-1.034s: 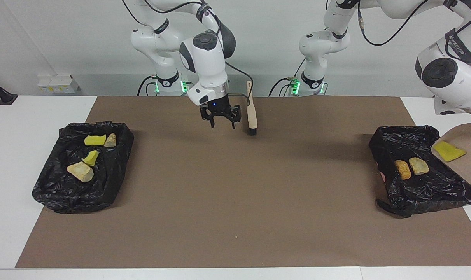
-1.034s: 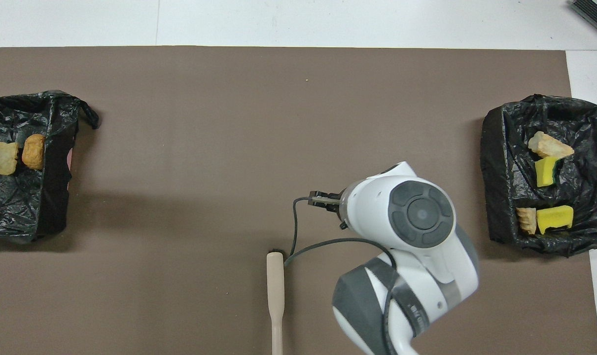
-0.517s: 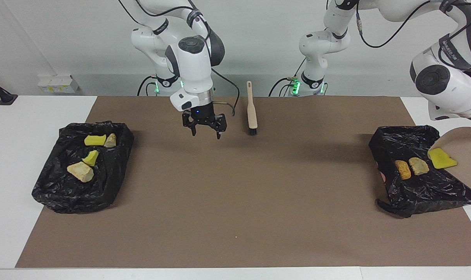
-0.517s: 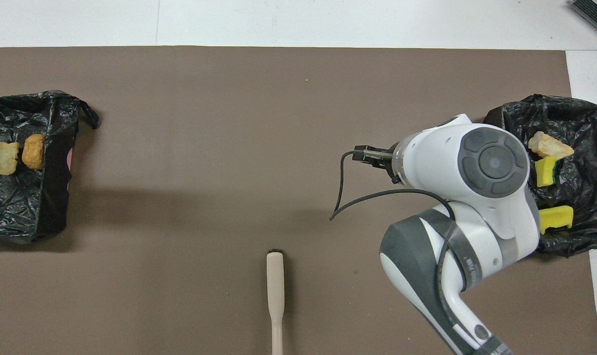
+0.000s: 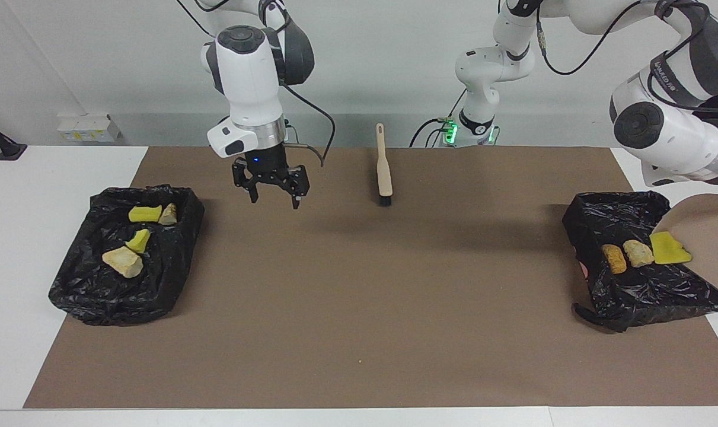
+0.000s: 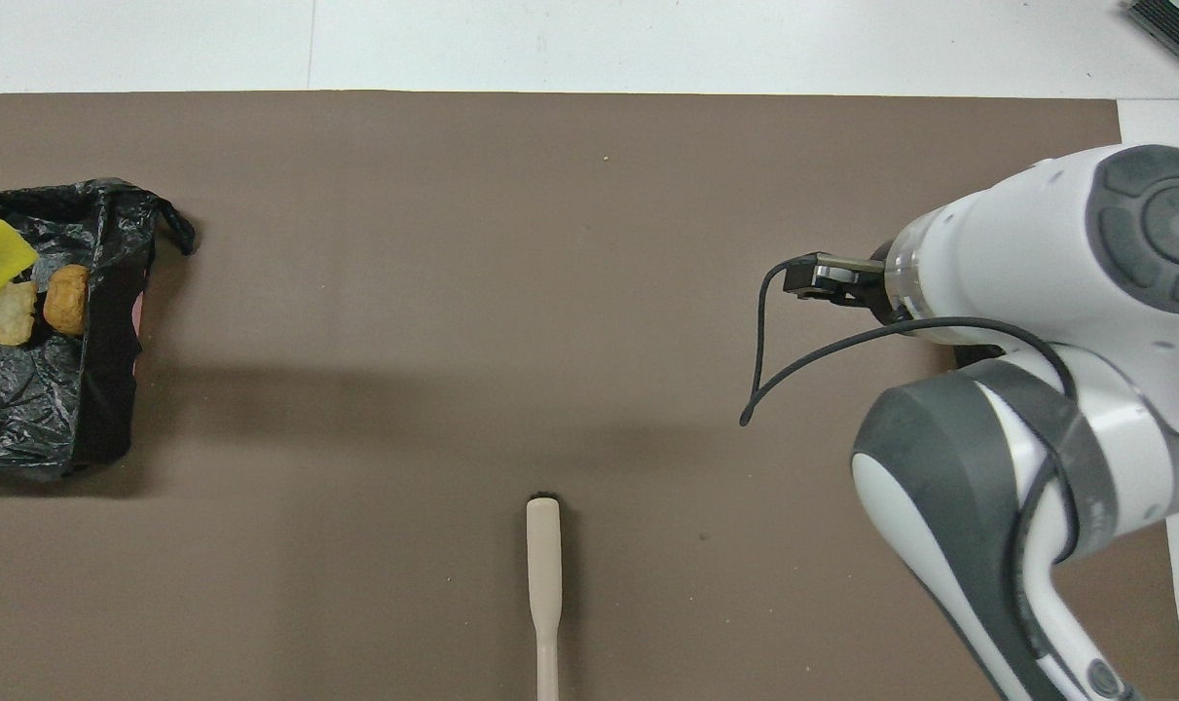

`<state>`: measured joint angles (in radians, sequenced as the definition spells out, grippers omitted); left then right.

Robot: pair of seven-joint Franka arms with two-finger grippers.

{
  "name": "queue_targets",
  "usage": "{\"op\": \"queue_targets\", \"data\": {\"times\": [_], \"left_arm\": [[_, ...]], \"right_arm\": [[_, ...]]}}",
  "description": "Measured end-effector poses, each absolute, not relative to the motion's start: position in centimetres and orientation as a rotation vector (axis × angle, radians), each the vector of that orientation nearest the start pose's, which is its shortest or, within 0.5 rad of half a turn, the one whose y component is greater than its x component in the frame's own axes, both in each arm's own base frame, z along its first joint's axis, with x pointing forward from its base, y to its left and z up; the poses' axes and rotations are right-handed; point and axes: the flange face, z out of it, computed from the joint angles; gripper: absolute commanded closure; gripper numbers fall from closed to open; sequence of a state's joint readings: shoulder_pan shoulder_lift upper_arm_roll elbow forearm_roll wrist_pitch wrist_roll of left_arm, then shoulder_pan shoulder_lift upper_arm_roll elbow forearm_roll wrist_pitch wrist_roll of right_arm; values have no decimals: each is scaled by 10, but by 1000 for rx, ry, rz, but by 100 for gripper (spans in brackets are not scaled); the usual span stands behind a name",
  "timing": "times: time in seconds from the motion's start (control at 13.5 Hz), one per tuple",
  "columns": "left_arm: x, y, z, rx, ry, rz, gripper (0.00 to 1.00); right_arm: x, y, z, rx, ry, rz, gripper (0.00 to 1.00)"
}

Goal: Sweep and dump trash in bin

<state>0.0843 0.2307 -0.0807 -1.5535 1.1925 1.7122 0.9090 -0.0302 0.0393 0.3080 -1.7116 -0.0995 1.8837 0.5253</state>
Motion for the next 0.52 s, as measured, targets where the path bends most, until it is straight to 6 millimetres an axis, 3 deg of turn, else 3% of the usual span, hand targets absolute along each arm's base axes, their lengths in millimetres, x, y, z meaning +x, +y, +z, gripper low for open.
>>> {"op": "queue_targets", "data": {"times": [0.3, 0.52], "left_arm": [[636, 104, 562, -1722, 1088, 669, 100], [634, 98, 576, -1862, 1096, 574, 100]], "right_arm": [[553, 117, 598, -3148, 363, -189, 0], [536, 102, 628, -3169, 382, -113, 0]]}}
